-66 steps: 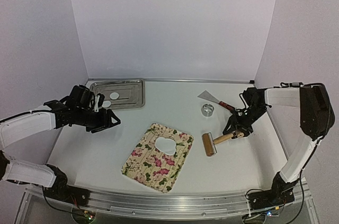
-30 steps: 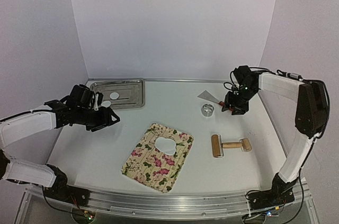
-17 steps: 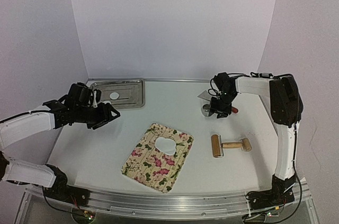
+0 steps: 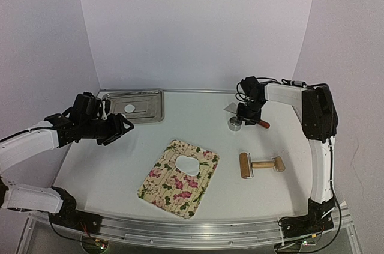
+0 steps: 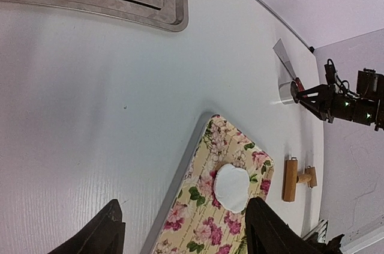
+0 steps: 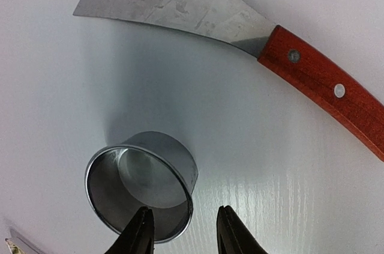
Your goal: Roll out the dumpling wrappers from the dough
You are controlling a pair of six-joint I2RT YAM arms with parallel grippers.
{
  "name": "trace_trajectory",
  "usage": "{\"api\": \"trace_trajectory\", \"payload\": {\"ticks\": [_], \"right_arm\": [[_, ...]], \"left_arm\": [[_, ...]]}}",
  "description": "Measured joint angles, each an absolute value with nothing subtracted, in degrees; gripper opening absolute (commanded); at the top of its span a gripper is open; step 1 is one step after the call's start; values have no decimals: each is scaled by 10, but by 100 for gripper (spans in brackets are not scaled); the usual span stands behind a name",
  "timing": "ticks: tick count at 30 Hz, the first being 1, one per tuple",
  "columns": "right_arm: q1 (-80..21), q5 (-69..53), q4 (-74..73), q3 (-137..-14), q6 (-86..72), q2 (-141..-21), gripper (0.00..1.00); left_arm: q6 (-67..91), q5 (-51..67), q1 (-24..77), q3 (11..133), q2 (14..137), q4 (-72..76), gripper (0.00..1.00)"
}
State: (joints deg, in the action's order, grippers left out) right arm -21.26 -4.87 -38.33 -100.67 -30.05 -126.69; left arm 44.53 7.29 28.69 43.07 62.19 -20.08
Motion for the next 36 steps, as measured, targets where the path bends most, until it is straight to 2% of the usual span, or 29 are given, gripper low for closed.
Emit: {"api": "trace_trajectory", "payload": {"ticks": [5,8,11,13,19,22,28,36], "right_arm": [[-213,-44,-384,-1019,-299,-1297,21],[-213,-41,-385,-1020,-299,-1303,21],[-213,-37,-386,-1022,-299,-1304,28],[-213,-34,-386,-1025,-299,-1304,26],[-213,-24,-386,-1028,-295,-1304,0],[-213,-23,-387,-1028,-293,-1304,0],[-213,-26,-389,-1025,-286,-1295,0],[-252,-51,-413,-956,-264,-1163,0]], "left_arm": [[449,73,287,431,622,-201,95],[449,73,287,431,623,-201,95],[448,73,287,431,624,-201,95],[448,74,287,431,625,-201,95],[448,80,287,431,633,-201,95],[448,84,287,431,634,-201,94],[434,105,287,431,640,-198,86],[411,158,303,449,704,-184,84]]}}
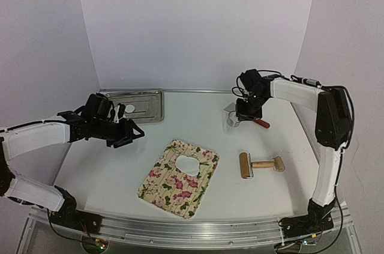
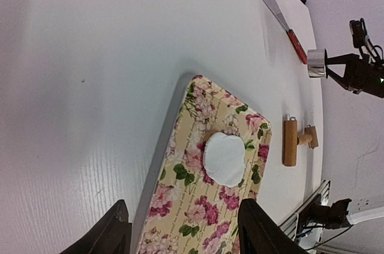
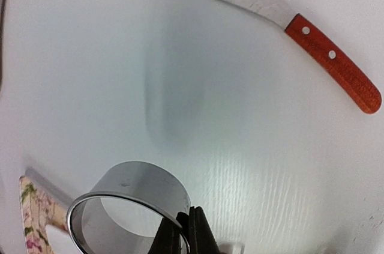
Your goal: Roll out the dumpling wrappers from the dough
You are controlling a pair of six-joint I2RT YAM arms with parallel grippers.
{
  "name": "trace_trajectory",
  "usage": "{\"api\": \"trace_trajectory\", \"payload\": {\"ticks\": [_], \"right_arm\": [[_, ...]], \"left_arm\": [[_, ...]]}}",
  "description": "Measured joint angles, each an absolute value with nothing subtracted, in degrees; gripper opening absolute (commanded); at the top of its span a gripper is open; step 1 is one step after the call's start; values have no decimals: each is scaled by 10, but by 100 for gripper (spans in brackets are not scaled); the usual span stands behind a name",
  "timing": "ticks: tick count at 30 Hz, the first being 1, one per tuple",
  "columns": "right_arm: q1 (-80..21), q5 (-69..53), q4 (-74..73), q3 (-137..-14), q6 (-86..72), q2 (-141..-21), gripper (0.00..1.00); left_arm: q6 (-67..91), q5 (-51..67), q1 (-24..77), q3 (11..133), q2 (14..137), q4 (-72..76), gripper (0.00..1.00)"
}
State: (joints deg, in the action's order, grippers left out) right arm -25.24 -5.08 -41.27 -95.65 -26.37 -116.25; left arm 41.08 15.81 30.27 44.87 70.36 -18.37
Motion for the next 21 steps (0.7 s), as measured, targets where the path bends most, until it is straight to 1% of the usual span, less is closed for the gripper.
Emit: {"api": "trace_trajectory", "payload": {"ticks": [5,9,14,21], "right_arm": [[-333,-72,-430,-903,-280,-1083,0],[-410,-88,-445,-863,-311,-1064,0],[-503,-86,-460,-850,-356,-1067,0],[-581,-55,-466,-914,-401,-1143,0]], "left_arm": [[404,176,355,485,735,-172,84],[406,195,395,496,743,-147,82],[425,217,405,485,736,-116,77],[450,235,412,428,716,-98,71]]}}
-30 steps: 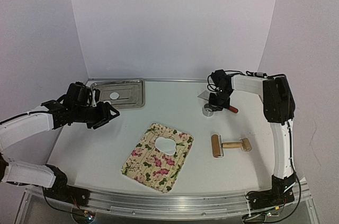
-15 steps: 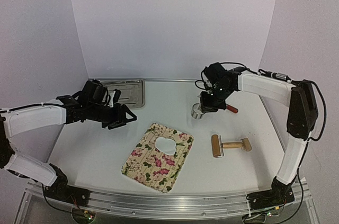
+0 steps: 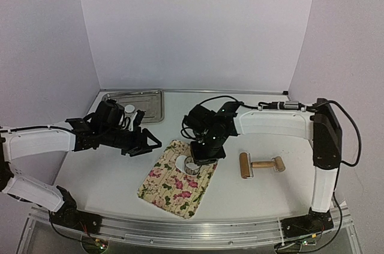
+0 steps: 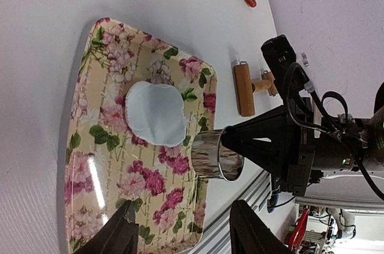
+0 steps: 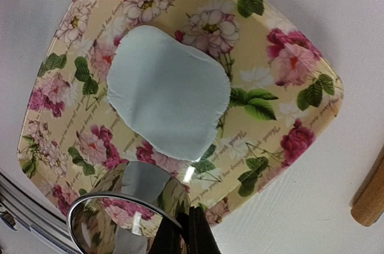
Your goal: Roll out the dumpling wrappers from the dough
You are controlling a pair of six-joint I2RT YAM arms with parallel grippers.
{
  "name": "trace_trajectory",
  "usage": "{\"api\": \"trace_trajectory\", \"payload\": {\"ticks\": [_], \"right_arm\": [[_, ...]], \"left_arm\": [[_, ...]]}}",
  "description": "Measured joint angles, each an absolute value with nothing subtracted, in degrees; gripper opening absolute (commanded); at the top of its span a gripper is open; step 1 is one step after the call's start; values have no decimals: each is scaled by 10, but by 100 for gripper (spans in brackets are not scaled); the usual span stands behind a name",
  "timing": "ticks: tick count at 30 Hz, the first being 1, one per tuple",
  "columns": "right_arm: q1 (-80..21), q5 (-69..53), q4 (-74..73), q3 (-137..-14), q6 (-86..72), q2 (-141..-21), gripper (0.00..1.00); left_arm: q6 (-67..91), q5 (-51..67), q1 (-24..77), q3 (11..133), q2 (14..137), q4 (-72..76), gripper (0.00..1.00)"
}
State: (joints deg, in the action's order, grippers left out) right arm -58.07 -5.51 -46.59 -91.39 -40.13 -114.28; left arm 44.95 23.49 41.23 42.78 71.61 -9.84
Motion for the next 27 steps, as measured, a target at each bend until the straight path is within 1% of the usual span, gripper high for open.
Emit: {"api": "trace_trajectory", "payload": {"ticks": [6,13,16,21,27], "right_arm": [[-599,-23,-478,-972,-437,-1210,0],[-596,13,-503,-1021,-448,-1238,0],[-596,20,-512,-1042,-448,-1251,0],[-594,26,-525,-1058,-449,-1269,0],[-589,25,-537,-1063,-451,-1283,0]], "left_arm": [[464,241,420,408,716,-80,67],[476,244,422,408,752,-36,59],[481,243,422,408,767,-30,57],[485,243,424,408,776,-21,55],[485,245,424,409,795,-7,50]]}}
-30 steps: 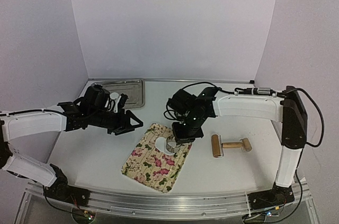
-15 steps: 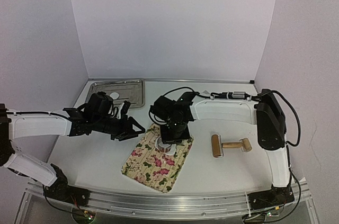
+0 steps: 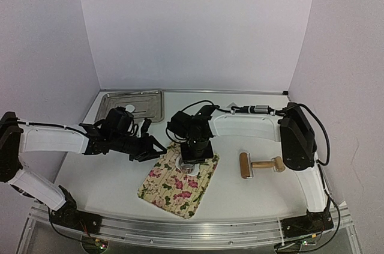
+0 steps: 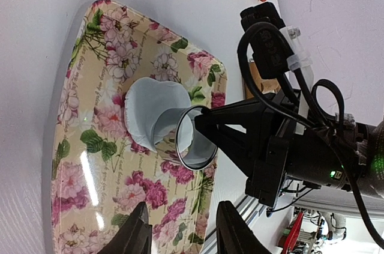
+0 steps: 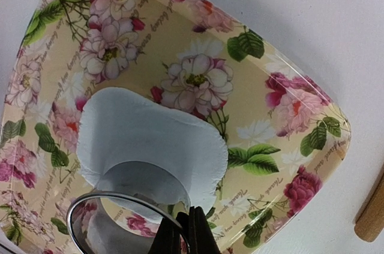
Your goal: Roll out the dumpling wrappers from the dough
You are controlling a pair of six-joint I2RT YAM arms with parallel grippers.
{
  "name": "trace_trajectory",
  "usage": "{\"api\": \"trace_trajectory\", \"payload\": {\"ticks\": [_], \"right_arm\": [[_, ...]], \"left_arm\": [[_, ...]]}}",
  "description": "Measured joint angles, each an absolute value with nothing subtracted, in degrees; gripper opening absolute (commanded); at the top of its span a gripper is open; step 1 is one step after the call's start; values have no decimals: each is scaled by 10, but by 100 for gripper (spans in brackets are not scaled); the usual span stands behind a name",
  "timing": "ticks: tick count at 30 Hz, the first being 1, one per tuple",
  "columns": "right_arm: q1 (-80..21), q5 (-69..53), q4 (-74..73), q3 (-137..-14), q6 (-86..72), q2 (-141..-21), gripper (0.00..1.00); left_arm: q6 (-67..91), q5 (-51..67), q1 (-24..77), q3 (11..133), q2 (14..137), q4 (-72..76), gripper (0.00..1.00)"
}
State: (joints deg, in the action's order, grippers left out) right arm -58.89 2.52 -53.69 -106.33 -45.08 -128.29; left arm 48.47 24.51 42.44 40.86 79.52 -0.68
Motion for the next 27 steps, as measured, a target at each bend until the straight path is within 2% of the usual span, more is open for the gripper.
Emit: {"api": "trace_trajectory", "payload": {"ticks": [11,27], "right_arm": [[-578,23,-539,-1073,-451,-1286,0],[-568,16,-541,-1089,-450,-1314,0]], "left_arm": [[485,254,424,412,814,5,41],[485,259,424,413,824,7,38]]}}
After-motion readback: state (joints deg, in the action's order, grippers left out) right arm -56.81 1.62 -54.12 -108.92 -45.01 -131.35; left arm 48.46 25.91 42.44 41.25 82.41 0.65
